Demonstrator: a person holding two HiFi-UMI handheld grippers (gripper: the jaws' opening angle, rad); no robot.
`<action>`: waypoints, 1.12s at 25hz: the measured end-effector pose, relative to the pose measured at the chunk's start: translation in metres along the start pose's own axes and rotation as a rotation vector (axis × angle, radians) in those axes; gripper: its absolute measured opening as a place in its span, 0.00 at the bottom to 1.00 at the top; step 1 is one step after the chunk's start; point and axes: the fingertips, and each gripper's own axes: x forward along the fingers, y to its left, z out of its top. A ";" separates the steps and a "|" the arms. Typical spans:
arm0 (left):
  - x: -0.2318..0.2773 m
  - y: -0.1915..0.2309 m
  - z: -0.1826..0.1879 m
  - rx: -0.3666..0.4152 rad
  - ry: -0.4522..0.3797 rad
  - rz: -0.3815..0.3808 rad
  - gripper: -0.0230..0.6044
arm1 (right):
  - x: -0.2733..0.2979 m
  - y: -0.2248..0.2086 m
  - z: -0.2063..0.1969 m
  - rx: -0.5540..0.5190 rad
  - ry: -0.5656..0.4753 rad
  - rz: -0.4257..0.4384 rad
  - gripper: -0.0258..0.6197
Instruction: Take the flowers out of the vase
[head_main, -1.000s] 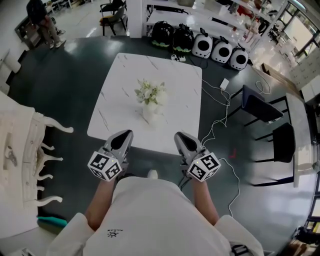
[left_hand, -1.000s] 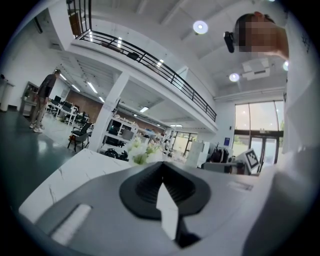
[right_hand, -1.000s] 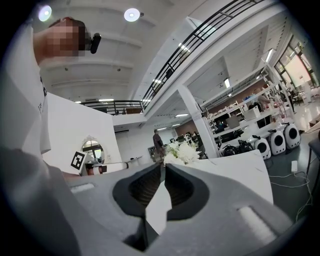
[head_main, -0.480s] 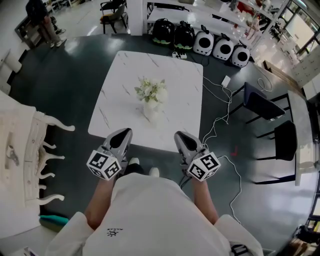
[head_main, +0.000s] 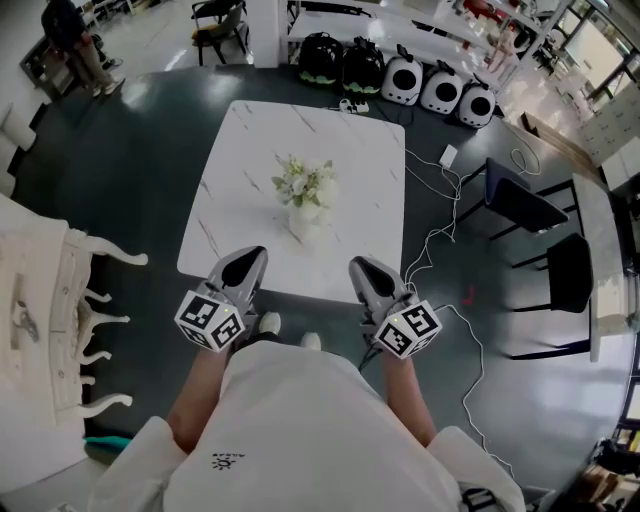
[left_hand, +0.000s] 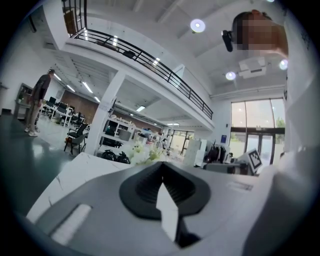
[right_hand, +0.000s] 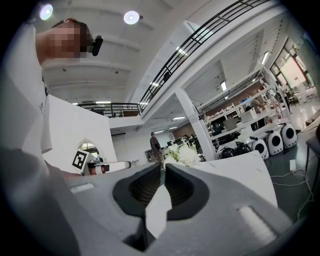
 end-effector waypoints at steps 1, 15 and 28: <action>0.002 0.002 0.001 0.004 0.000 -0.003 0.02 | 0.002 0.000 0.001 0.001 -0.003 -0.008 0.08; 0.053 0.039 0.016 0.040 0.028 -0.111 0.03 | 0.021 -0.009 0.017 -0.022 -0.049 -0.127 0.08; 0.104 0.068 0.015 0.038 0.101 -0.191 0.38 | 0.030 -0.025 0.022 -0.024 -0.064 -0.243 0.08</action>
